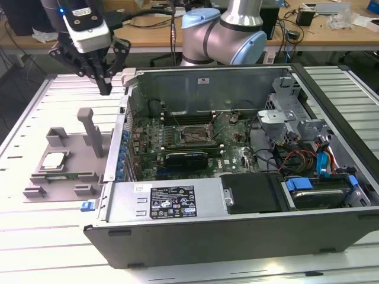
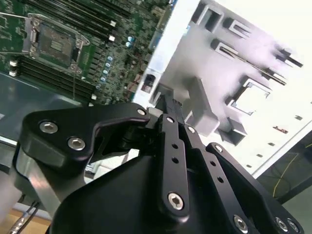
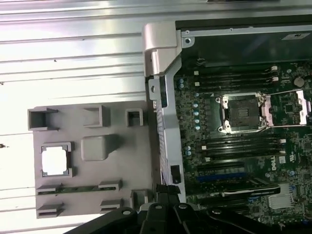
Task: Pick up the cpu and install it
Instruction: 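Reach for the cpu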
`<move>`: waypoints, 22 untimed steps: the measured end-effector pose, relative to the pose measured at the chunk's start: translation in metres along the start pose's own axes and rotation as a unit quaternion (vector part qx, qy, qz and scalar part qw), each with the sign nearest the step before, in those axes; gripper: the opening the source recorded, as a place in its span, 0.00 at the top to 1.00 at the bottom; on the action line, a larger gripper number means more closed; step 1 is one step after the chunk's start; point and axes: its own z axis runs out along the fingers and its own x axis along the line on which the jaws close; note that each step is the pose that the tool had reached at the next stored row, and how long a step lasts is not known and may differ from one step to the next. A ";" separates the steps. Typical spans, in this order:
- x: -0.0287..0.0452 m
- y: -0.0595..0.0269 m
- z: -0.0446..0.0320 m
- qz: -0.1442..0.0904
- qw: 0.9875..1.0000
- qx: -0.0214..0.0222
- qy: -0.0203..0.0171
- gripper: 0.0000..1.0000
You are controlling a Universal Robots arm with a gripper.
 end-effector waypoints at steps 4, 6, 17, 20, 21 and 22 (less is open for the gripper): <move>0.0288 -0.0021 -0.0013 0.003 1.000 0.000 0.000 0.89; 0.0441 -0.0032 -0.0019 0.004 1.000 0.000 0.000 0.89; 0.0813 -0.0059 -0.0036 0.009 1.000 0.000 0.000 0.89; 0.0943 -0.0069 -0.0042 0.010 1.000 0.000 -0.001 0.89; 0.0983 -0.0072 -0.0043 0.010 1.000 0.000 -0.001 0.89; 0.1042 -0.0076 -0.0045 0.011 1.000 0.000 -0.001 0.89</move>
